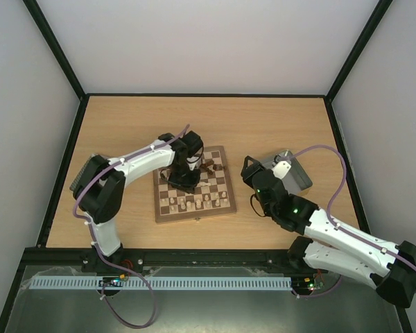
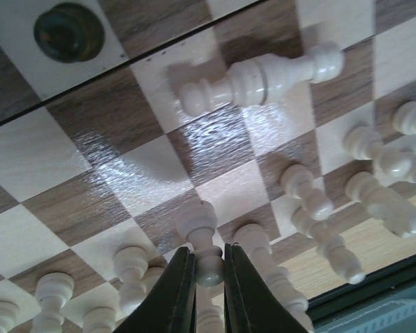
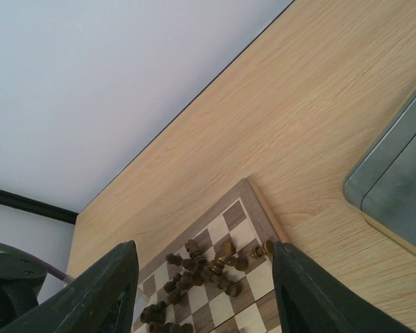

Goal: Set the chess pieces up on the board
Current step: Place the chess piece on the chessboard, then pick up the chess piece from the chessboard.

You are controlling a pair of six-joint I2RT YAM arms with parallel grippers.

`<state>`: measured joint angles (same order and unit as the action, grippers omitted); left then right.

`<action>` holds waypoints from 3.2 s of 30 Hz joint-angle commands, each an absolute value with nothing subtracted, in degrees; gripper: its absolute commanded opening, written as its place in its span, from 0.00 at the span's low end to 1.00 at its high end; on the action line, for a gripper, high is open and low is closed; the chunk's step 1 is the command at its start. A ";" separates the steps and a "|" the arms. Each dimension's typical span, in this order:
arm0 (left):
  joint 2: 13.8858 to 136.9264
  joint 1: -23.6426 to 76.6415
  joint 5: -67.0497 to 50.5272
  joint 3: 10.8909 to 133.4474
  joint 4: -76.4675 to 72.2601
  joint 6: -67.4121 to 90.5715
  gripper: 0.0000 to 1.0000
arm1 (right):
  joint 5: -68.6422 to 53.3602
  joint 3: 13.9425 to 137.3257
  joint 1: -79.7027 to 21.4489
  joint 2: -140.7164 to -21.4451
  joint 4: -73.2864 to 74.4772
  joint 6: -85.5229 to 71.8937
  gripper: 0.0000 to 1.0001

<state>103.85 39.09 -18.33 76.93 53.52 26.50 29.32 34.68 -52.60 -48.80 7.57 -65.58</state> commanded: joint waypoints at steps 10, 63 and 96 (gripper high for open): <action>107.66 39.11 -17.66 78.33 59.68 23.31 0.08 | 33.85 33.27 -52.47 -48.06 8.45 -65.38 0.53; 73.93 34.88 -0.18 55.35 21.56 34.58 0.44 | 2.13 49.33 -51.72 -75.45 11.04 -25.22 0.46; 65.47 24.04 -13.92 40.16 14.24 32.98 0.45 | -6.71 73.04 -49.45 -107.09 32.50 10.07 0.33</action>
